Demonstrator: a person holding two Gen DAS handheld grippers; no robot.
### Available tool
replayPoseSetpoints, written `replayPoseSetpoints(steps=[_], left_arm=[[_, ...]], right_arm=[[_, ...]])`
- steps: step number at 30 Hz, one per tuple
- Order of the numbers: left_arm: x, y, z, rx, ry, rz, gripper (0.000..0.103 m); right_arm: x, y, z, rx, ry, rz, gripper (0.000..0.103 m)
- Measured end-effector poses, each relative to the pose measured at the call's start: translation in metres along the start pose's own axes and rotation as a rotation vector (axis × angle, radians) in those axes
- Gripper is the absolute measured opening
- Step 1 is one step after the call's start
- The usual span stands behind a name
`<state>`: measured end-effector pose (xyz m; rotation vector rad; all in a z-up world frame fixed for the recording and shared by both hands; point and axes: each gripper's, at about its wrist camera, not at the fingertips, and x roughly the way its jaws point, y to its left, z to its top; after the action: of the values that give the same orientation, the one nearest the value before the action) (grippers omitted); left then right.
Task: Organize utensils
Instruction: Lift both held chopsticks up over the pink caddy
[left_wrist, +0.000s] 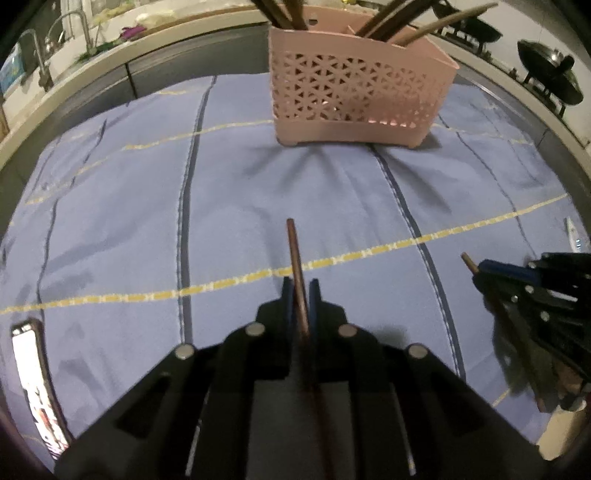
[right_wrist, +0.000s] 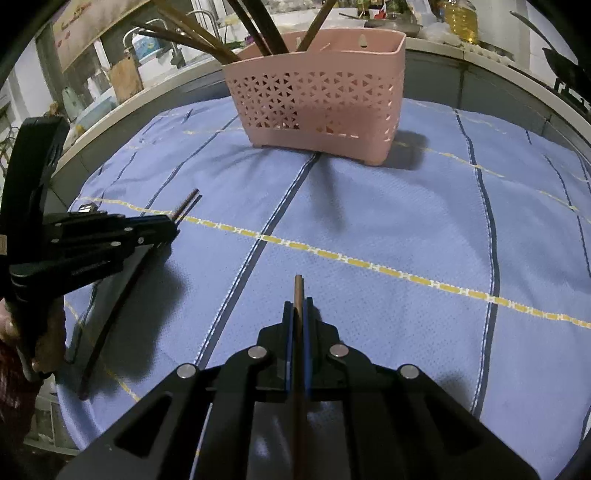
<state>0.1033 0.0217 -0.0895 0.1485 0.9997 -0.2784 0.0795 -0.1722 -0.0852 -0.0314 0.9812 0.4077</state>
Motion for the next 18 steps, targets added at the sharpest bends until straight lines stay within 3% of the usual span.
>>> replayPoseSetpoints(steps=[2,6,7,8,10,14,18], left_arm=[[0.003,-0.004,0.005,0.015,0.001,0.02,0.021],[0.009,-0.006,0.015,0.0,0.005,0.017,0.026],[0.01,-0.006,0.017,0.001,0.004,0.016,0.024],[0.011,-0.006,0.018,0.004,0.002,0.014,0.006],[0.01,-0.005,0.019,0.0,0.01,-0.008,0.005],[-0.022,0.0,0.019,-0.022,-0.077,-0.062,0.005],[-0.08,0.01,0.027,-0.071,-0.221,-0.147,0.005]], right_arm=[[0.002,-0.001,0.005,0.007,0.022,0.005,0.006],[0.005,0.002,0.008,0.0,0.034,0.009,0.006],[0.006,0.003,0.009,-0.009,0.037,0.011,0.005],[0.007,0.005,0.01,-0.015,0.039,0.014,0.005],[0.007,0.008,0.012,-0.018,0.037,0.028,0.004],[-0.02,0.009,0.02,0.0,-0.075,0.069,0.004],[-0.062,0.007,0.035,0.025,-0.231,0.108,0.004]])
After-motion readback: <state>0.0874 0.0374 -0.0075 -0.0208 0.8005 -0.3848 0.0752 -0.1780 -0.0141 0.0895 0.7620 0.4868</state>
